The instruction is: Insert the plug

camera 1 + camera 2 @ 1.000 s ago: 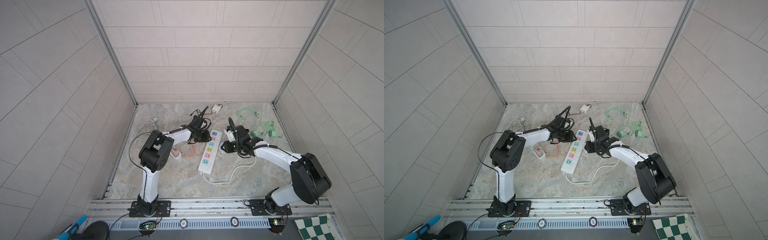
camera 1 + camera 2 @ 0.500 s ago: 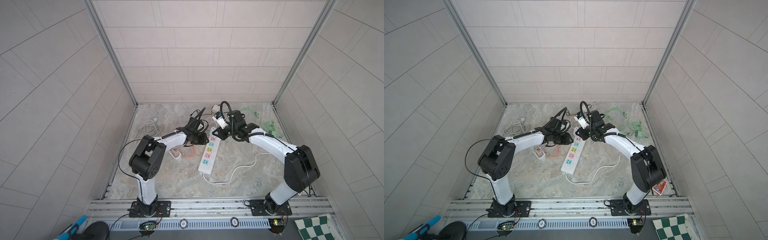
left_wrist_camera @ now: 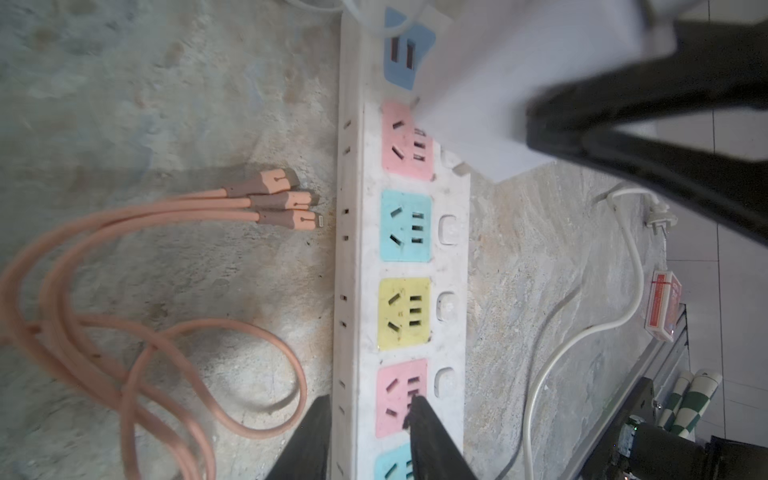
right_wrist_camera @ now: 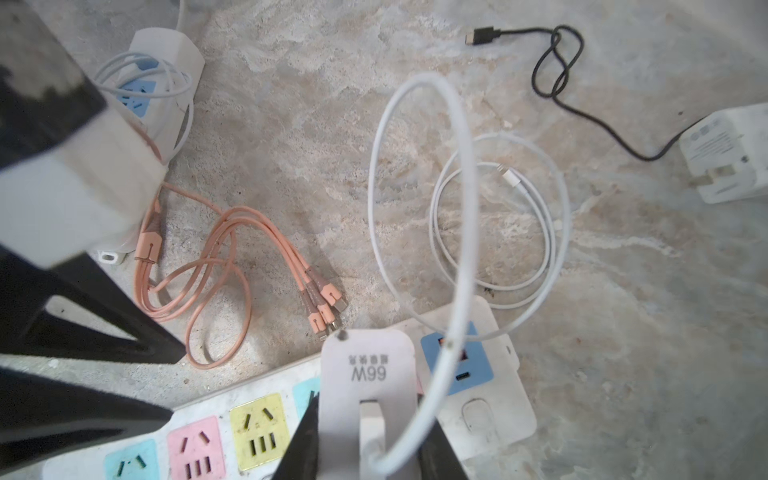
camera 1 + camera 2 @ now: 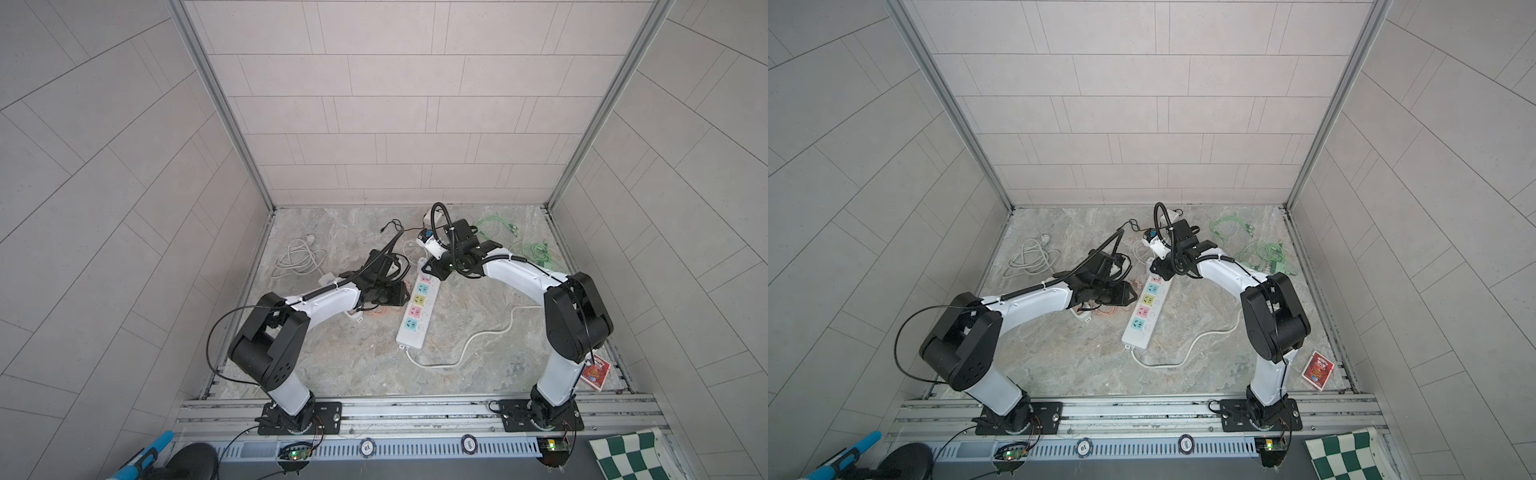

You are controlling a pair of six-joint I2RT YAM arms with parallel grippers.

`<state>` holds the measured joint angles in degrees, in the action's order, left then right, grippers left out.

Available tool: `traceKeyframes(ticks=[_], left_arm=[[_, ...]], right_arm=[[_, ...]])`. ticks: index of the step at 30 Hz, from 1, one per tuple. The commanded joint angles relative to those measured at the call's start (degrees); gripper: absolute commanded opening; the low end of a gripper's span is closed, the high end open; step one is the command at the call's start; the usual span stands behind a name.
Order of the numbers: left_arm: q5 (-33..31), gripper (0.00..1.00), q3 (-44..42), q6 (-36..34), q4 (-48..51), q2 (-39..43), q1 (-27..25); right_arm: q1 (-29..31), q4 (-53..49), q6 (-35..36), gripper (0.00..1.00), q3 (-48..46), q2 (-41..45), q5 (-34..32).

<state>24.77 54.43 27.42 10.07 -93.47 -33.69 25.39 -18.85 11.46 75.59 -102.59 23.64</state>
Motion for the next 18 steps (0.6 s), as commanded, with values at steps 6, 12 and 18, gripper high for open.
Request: traceKeyframes(ticks=[6,12,18], left_arm=[[0.03,0.4,-1.06,-0.61,0.93,2.72,-4.58],[-4.24,0.44,-1.09,-1.07,3.53,3.23,-5.06],[-4.29,0.44,-0.99,-1.66,4.01,2.13,-6.05]], right_arm=[[0.01,-2.12,5.09,0.01,3.14,-3.75,-2.31],[0.08,-1.15,5.37,0.0,3.25,-5.29,-2.25],[0.08,-1.33,5.36,0.0,3.21,-6.02,-4.15]])
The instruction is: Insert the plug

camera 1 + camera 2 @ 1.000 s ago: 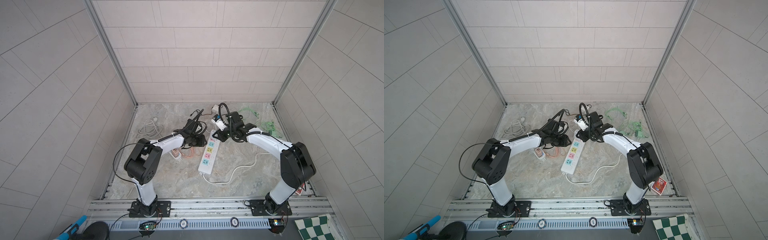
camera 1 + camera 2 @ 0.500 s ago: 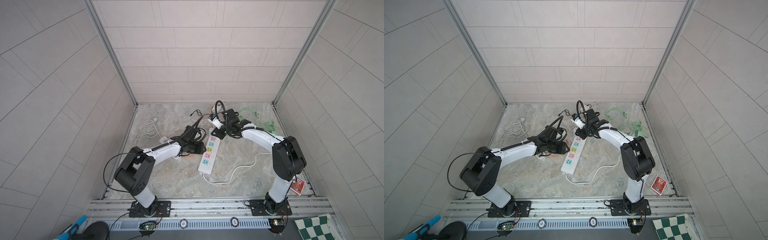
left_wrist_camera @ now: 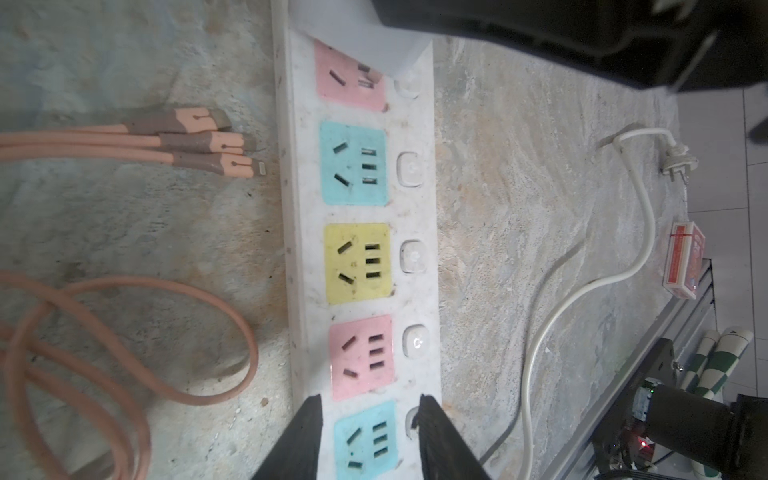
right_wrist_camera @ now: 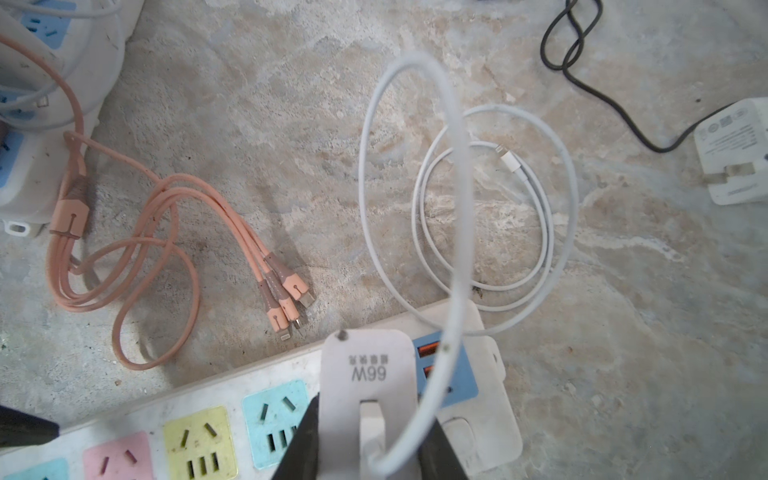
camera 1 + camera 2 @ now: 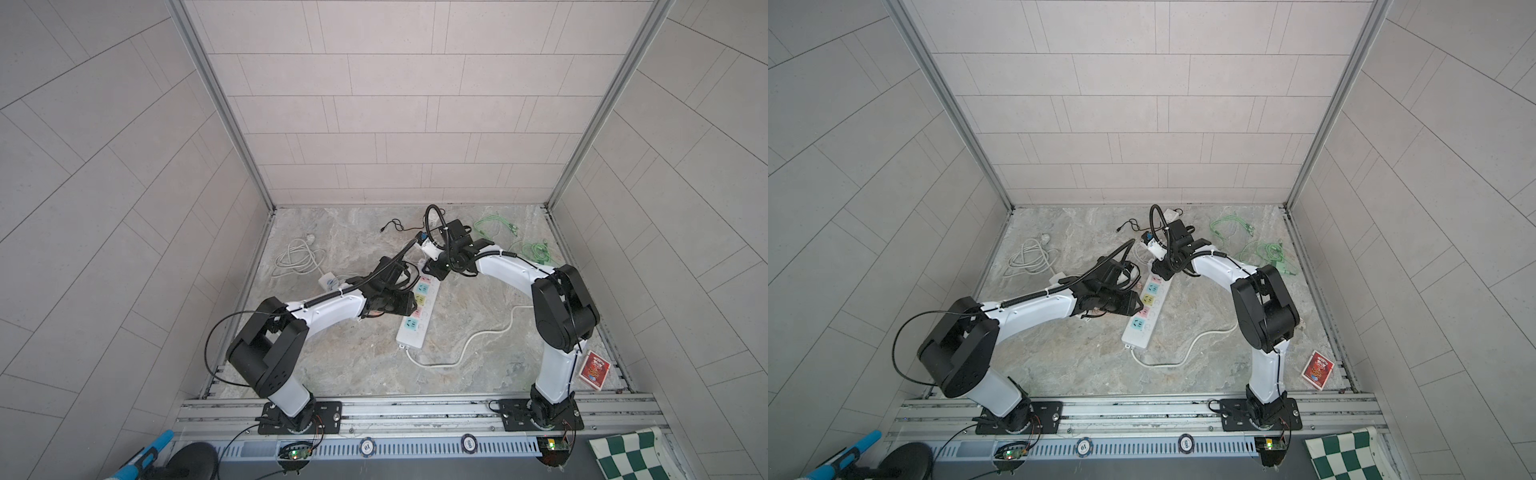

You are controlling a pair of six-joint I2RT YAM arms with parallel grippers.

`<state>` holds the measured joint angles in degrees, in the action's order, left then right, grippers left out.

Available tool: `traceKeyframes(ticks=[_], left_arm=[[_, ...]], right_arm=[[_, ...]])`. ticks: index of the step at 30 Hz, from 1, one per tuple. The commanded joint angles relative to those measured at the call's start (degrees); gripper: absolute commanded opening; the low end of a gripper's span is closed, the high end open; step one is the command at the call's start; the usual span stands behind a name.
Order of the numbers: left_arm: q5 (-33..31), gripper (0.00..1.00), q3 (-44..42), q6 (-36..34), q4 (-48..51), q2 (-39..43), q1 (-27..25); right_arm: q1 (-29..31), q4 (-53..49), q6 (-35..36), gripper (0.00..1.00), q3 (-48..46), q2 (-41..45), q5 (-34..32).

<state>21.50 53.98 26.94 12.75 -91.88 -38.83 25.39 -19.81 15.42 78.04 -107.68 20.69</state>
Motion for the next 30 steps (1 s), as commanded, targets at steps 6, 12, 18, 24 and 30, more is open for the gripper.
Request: traceKeyframes(ticks=[6,12,18,24,30], left_arm=[[-2.06,0.44,-1.7,-1.35,2.23,1.11,-1.27],[-2.89,0.44,-3.19,-0.89,3.64,1.11,-1.25],[-4.59,0.44,-5.86,0.38,4.64,1.43,-1.33],[-4.59,0.42,-8.16,0.88,5.03,2.81,-1.26],[-4.83,0.42,-9.59,1.05,5.53,5.56,-1.28]], right_arm=[[0.66,0.29,0.04,0.0,0.07,-2.01,0.33],[1.76,1.12,-1.11,0.0,-2.34,-1.66,0.87],[2.39,1.19,-2.24,0.0,-5.76,0.85,-1.52],[1.82,-2.49,-3.33,0.0,-5.05,2.96,-5.74],[0.72,-3.7,-2.48,0.0,-3.08,0.72,-3.93]])
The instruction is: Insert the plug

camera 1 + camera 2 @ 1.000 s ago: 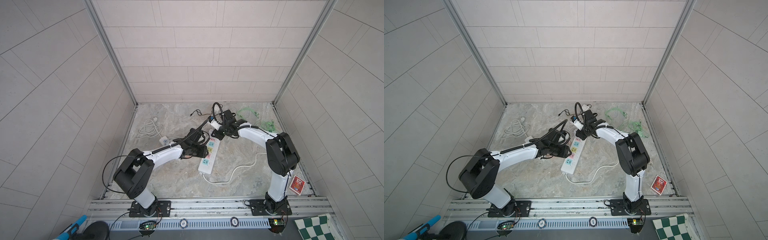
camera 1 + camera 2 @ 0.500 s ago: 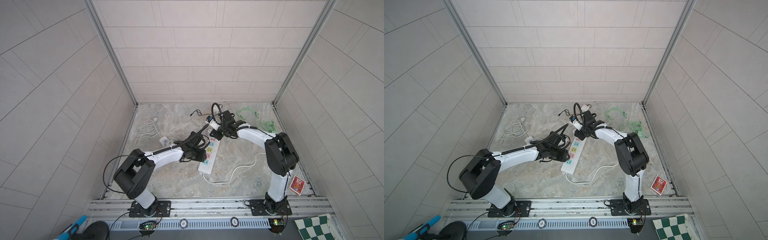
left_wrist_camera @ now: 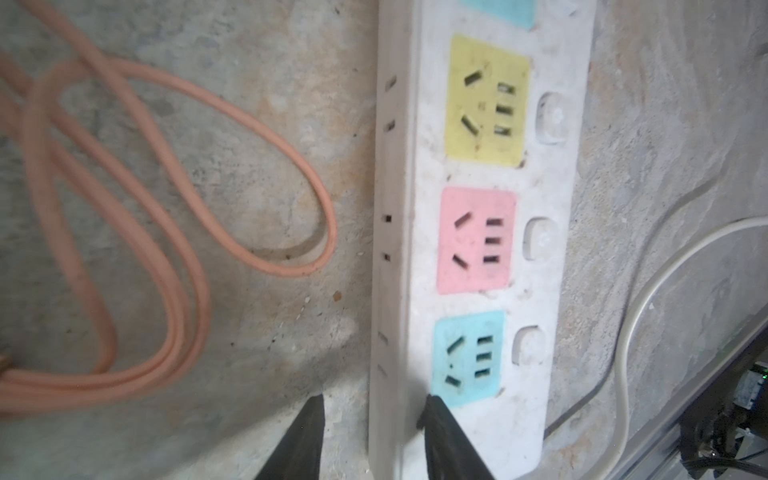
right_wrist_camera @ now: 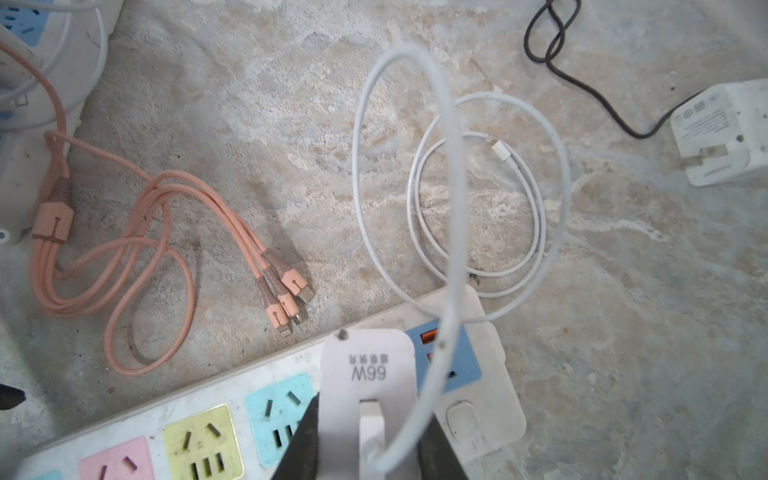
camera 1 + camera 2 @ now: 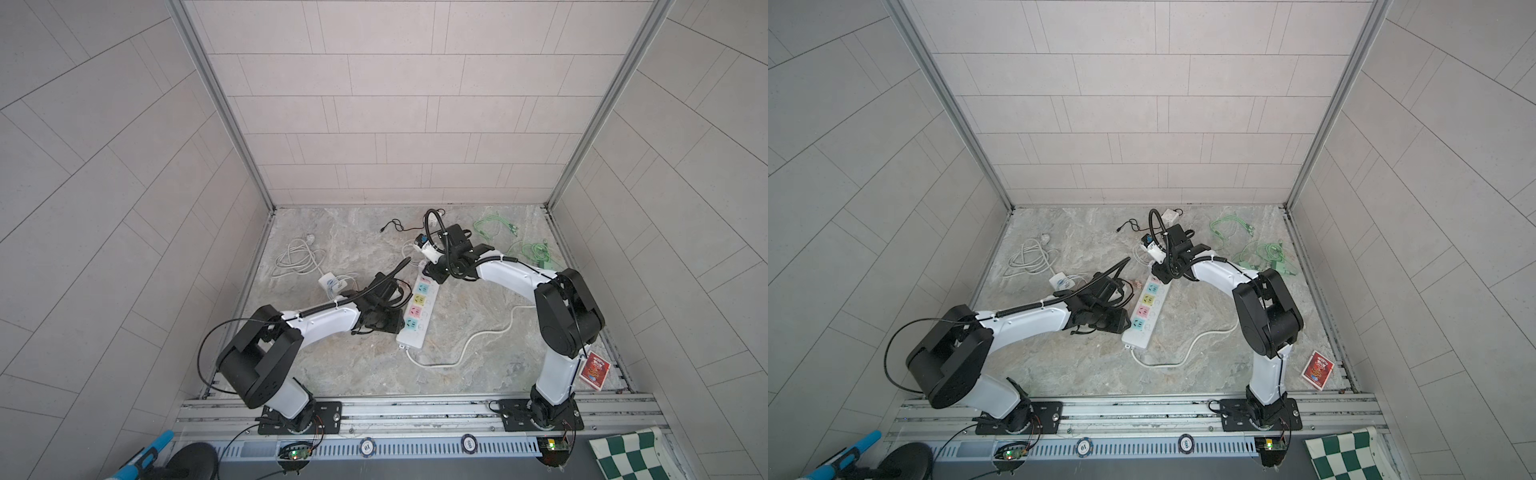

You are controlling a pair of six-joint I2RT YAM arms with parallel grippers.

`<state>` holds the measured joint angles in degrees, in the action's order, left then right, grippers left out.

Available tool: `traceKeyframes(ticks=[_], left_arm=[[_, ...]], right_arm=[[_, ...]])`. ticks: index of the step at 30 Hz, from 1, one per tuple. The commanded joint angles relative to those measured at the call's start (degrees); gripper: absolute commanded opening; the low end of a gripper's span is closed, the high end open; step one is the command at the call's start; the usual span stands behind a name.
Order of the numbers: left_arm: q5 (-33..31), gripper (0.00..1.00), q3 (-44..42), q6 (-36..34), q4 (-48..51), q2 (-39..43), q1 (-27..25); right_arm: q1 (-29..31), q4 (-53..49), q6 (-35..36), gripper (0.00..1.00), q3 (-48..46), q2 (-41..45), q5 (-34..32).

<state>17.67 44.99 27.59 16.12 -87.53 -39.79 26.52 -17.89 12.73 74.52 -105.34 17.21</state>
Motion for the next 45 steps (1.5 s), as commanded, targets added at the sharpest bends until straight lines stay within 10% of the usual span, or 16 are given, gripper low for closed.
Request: traceKeyframes(ticks=[1,45], left_arm=[[-0.92,0.42,-0.55,0.36,2.21,1.17,-0.3],[7.28,0.43,-7.29,4.96,0.32,6.54,-3.33]], right_arm=[[-0.43,-5.27,0.25,0.0,0.45,-2.15,0.03],[0.43,-12.63,-5.59,0.0,1.0,-4.72,-2.14]])
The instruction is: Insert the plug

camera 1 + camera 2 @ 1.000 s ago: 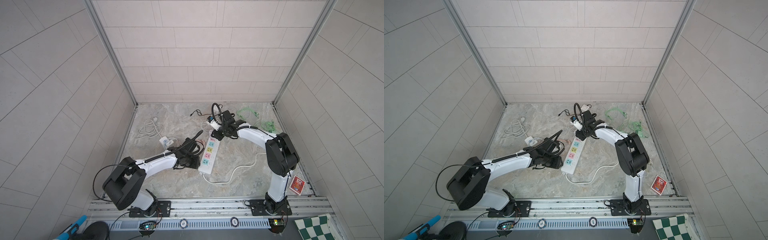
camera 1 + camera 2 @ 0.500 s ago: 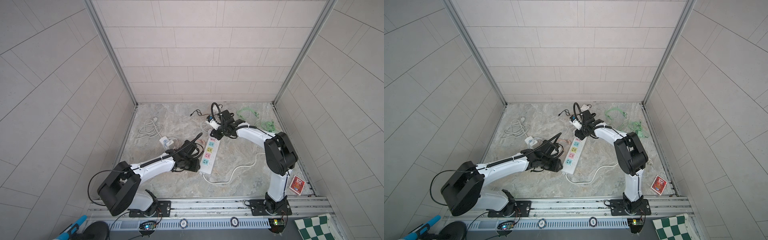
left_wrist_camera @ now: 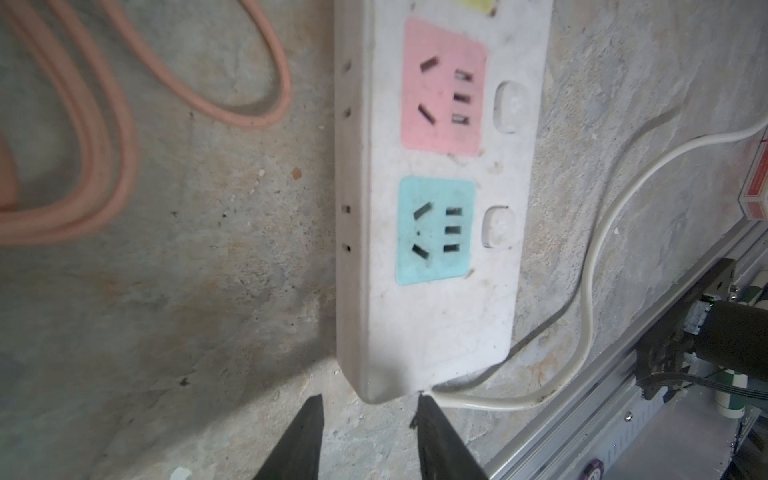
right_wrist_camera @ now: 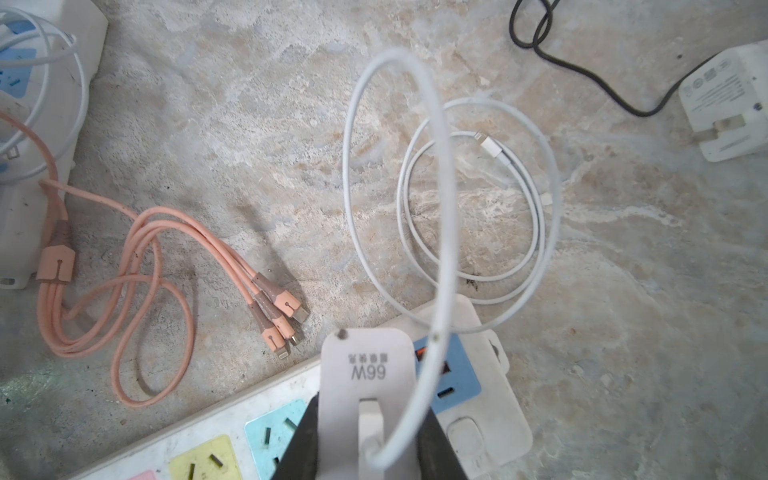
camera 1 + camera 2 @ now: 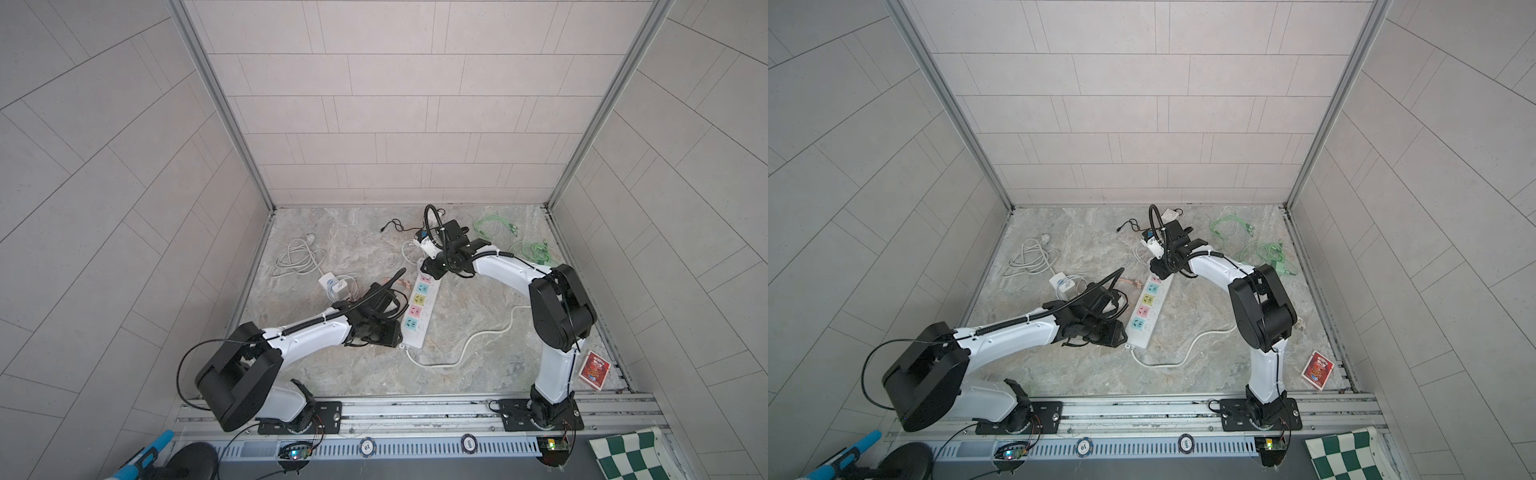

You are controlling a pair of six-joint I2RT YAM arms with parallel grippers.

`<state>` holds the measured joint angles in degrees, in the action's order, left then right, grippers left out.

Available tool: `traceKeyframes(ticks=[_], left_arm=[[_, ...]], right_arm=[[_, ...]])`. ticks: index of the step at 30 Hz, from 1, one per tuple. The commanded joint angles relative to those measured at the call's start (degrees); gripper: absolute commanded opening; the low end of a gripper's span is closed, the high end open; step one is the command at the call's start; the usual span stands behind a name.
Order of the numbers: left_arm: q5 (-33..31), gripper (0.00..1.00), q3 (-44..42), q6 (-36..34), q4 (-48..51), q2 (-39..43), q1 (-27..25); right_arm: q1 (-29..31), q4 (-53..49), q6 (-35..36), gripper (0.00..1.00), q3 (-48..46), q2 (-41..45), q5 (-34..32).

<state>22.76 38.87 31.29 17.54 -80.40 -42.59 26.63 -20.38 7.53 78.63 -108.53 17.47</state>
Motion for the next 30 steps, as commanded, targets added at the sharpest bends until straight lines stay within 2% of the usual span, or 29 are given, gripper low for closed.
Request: traceKeyframes(ticks=[1,8,16,20,27,30], left_arm=[[2.07,0.43,-1.34,1.36,-0.93,-0.55,-0.85],[1.42,0.45,-0.76,3.32,-1.71,-0.73,-3.11],[-4.98,0.45,1.8,4.55,1.37,-6.76,-6.78],[-11.07,0.45,3.08,5.01,5.99,-7.94,-6.87],[-17.37,0.46,3.79,6.15,10.32,-10.34,-6.89],[-18.2,0.46,3.67,6.15,10.94,-12.58,-6.93]], right_arm=[[0.26,-10.49,-0.19,0.0,-2.85,-1.58,-2.59],[0.17,-10.03,0.14,0.0,-2.34,-1.6,-3.82],[-0.18,-9.76,0.11,0.0,-1.9,-1.23,-3.73],[-0.34,-9.72,-0.02,0.0,-1.89,-0.89,-3.69],[-0.36,-9.47,-0.23,0.0,-2.21,-0.81,-4.13],[-0.45,-9.33,-0.31,0.0,-2.17,-0.63,-4.38]])
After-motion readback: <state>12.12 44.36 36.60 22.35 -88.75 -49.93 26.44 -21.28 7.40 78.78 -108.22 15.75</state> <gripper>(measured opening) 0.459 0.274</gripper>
